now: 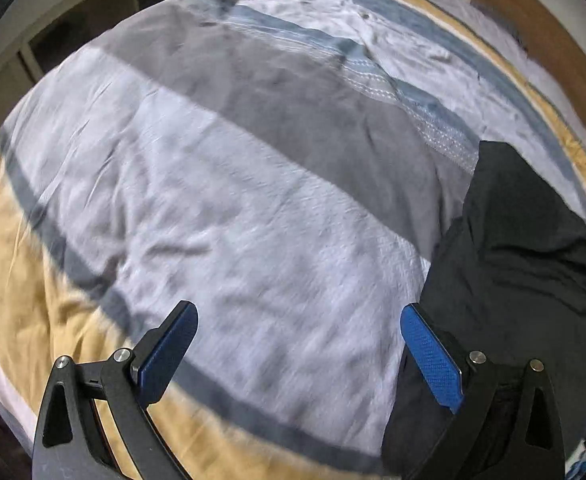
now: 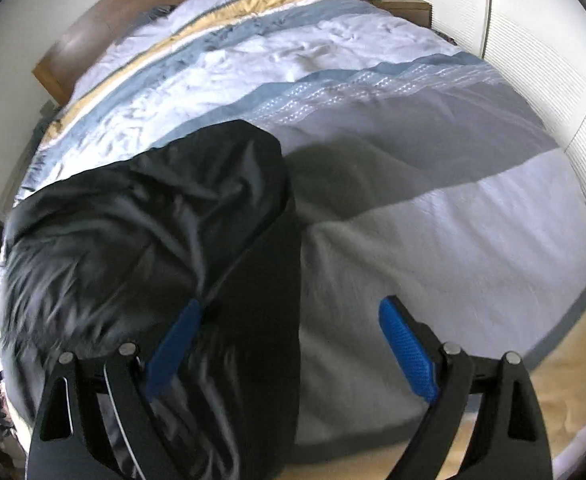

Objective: Fold large clothes

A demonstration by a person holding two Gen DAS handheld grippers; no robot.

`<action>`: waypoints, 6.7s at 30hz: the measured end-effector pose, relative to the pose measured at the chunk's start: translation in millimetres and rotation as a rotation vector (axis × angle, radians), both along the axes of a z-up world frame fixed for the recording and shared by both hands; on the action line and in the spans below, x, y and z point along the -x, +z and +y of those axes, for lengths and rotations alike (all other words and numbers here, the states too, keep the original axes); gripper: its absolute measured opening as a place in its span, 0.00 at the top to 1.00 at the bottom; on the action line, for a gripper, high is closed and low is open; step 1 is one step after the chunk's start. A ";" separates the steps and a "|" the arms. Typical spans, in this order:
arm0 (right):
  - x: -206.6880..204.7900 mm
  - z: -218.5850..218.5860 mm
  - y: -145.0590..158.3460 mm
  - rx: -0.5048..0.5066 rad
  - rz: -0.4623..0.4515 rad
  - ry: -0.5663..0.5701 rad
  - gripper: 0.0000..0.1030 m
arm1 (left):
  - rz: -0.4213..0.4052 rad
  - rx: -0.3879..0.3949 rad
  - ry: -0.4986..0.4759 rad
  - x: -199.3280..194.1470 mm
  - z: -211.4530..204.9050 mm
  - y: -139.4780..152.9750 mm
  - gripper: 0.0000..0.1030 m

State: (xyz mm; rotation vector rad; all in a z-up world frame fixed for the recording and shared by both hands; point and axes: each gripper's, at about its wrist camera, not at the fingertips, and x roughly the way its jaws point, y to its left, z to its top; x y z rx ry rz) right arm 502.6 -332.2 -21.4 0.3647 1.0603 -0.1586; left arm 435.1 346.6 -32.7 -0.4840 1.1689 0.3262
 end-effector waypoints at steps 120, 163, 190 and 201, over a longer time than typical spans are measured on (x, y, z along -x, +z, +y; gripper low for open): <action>21.4 128.9 65.5 -0.470 -0.445 0.486 0.67 | -0.704 0.639 -0.597 18.9 -188.4 114.2 0.74; 113.7 157.9 44.7 -0.028 -0.325 0.362 0.13 | -0.423 0.122 -0.437 96.3 -187.6 51.8 0.13; 39.0 98.9 -19.6 0.187 -0.141 0.114 0.13 | -0.290 -0.108 -0.271 33.3 -200.3 23.9 0.12; 106.7 160.4 20.0 0.177 -0.324 0.284 0.13 | -0.434 -0.121 -0.345 105.2 -233.3 42.7 0.12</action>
